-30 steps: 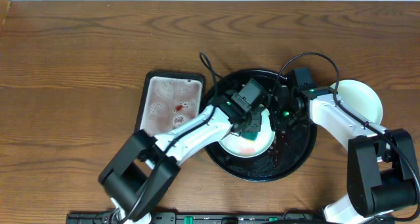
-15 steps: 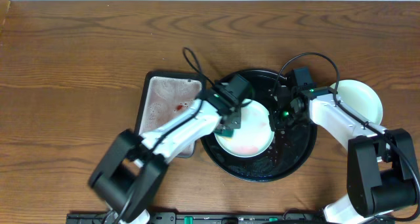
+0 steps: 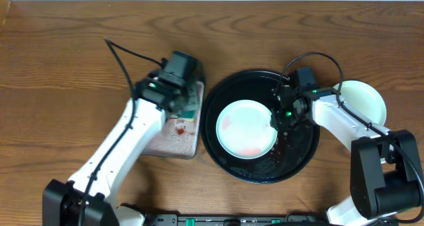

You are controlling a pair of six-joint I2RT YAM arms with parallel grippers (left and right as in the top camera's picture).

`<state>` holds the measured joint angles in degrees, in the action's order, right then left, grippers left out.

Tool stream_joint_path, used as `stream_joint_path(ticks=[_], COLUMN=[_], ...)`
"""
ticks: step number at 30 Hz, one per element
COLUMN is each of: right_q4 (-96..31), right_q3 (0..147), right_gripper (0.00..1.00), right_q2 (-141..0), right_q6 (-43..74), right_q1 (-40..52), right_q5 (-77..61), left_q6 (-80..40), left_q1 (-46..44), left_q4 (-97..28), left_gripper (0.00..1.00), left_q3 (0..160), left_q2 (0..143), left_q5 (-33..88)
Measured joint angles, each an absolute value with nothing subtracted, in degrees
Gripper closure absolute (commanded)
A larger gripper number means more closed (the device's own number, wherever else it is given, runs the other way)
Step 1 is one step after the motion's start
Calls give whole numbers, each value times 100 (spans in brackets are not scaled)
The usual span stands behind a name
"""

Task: Clean dirty plates on tray and stack at the side
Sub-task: 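Return the sponge to the sink tray with the left gripper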

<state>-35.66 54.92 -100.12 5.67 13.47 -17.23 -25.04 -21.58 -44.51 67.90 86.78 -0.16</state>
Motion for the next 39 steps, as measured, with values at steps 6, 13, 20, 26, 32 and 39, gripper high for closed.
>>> stream_joint_path(ticks=[6,13,20,26,32,39], right_q4=[-3548,-3485,-3507,-3559,-3658,-3642], right_q3=[5492,5489,5478,5452,5452,5452], right_gripper=[99,99,99,99,99,99], right_q2=[-10012,-10012,-9865,-8744,-7579,-6995], right_q6=[593,703,735,742,591,360], right_q1=[1455,1514,1542,1546,1616,2508], right_q5=[-1708,-1594,-1302,-486,766,2773], left_q6=[-2185,-1590,-1315,-1308,-1632,-1824], left_q1=[-1599,-1431,-1431,-1431,-1431,-1428], left_q4=[-3999,-3533,-3498,-3754,-4287,-4626], left_gripper=[93,87,34,23,21,20], left_q3=[6383,6040,6040,6042,6047,6047], left_q2=[8980,9470,9548,9360,8315,7985], left_q5=[309,436,460,460,460,462])
